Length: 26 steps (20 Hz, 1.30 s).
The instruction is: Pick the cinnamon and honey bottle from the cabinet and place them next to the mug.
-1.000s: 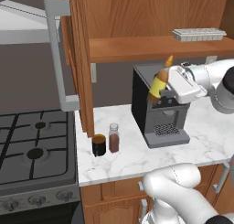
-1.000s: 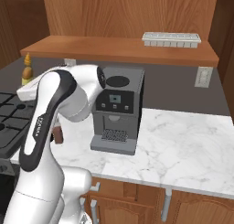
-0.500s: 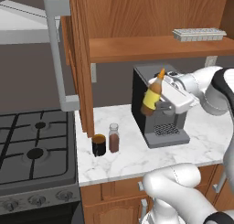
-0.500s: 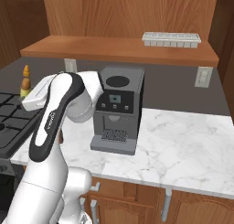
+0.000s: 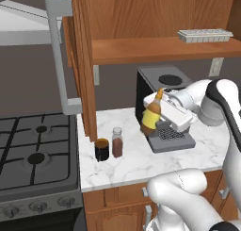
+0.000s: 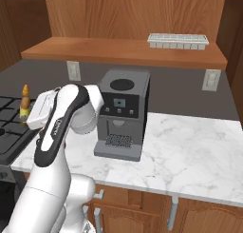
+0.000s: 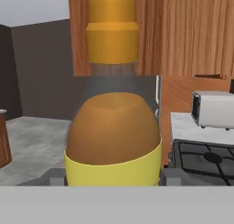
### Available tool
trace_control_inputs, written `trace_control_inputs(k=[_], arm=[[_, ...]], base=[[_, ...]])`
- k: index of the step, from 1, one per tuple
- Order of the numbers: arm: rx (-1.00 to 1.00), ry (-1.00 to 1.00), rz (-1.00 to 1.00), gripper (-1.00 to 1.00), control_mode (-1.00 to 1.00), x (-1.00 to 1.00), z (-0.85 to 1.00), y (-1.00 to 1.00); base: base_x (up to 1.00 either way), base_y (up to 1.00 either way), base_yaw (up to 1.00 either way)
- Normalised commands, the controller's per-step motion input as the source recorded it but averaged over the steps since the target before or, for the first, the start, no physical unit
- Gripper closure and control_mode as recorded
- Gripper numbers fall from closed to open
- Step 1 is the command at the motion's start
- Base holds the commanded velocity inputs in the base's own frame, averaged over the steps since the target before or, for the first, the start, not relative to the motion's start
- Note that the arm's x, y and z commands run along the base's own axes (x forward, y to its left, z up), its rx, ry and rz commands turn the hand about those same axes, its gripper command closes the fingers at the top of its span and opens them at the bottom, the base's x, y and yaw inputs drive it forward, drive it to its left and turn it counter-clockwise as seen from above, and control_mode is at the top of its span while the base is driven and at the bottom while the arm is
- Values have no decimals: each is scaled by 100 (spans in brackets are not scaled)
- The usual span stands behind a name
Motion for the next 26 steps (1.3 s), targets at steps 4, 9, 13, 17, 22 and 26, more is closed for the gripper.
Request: trace_control_inputs(k=[4,9,13,17,22,26], arm=[[0,0,7,100,-100,-34,-47,1],[0,0,4,100,-100,-25,-45,0],[0,0,2,100,-100,-17,-44,0],[0,0,0,100,-100,-3,-36,0],[0,0,0,100,-100,0,-29,0],[-1,0,-1,100,-100,0,-14,0]], base=[[0,0,0],[0,0,0],[0,0,0],[0,0,0],[0,0,0],[0,0,0]])
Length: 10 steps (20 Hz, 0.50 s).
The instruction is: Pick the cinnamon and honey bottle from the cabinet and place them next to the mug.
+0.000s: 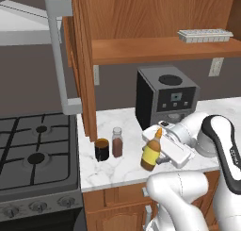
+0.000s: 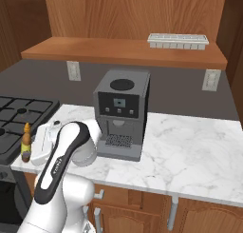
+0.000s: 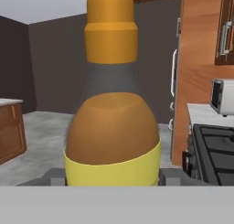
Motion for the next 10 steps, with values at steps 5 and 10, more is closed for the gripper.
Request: trace_control_inputs(k=[5,10], arm=[[-3,0,-7,100,-100,0,-6,0],[-1,0,-12,100,-100,0,0,0]], base=[[0,0,0],[0,0,0]])
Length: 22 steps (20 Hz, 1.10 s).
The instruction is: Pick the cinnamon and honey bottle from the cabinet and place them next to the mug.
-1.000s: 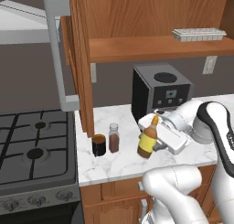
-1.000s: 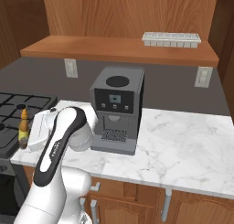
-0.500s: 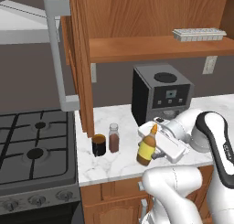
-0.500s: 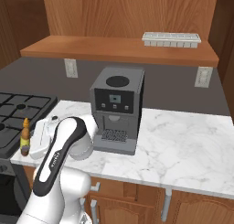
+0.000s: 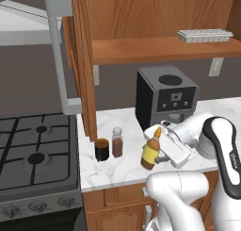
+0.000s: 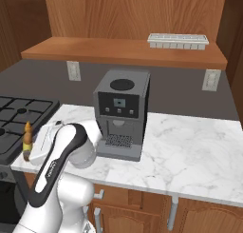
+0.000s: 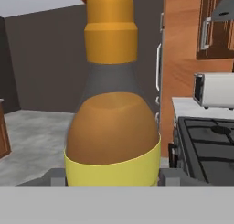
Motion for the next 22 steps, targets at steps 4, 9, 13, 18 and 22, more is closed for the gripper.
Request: trace_control_inputs(k=[4,9,13,18,22], arm=[[0,0,-14,100,-100,0,0,0],[0,0,-12,100,-100,0,0,-4],[0,0,-10,100,-100,-1,0,-10],[0,0,-7,100,-100,0,0,-9],[0,0,-5,100,-100,-3,0,-7]], base=[[0,0,0],[0,0,0],[0,0,0],[0,0,0],[0,0,0]])
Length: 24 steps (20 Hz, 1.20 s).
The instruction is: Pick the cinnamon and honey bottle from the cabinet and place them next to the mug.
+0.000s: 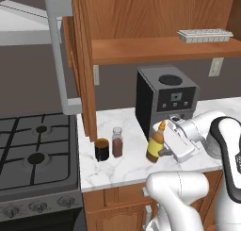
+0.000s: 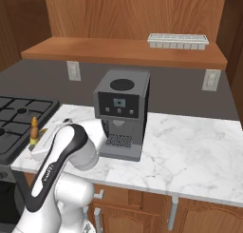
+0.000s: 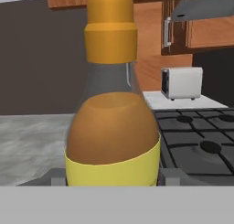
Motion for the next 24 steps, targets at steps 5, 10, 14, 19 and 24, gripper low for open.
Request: trace_control_inputs(k=[5,10,14,19,24], arm=[[-2,1,-6,100,-100,-2,-3,-13],[-5,5,-8,100,-100,0,-6,-9],[-6,5,-10,100,-100,0,-3,0],[-7,6,-9,100,-100,0,-4,0],[-3,2,-7,100,-100,0,-15,0]], base=[[0,0,0],[0,0,0],[0,0,0],[0,0,0],[0,0,0]])
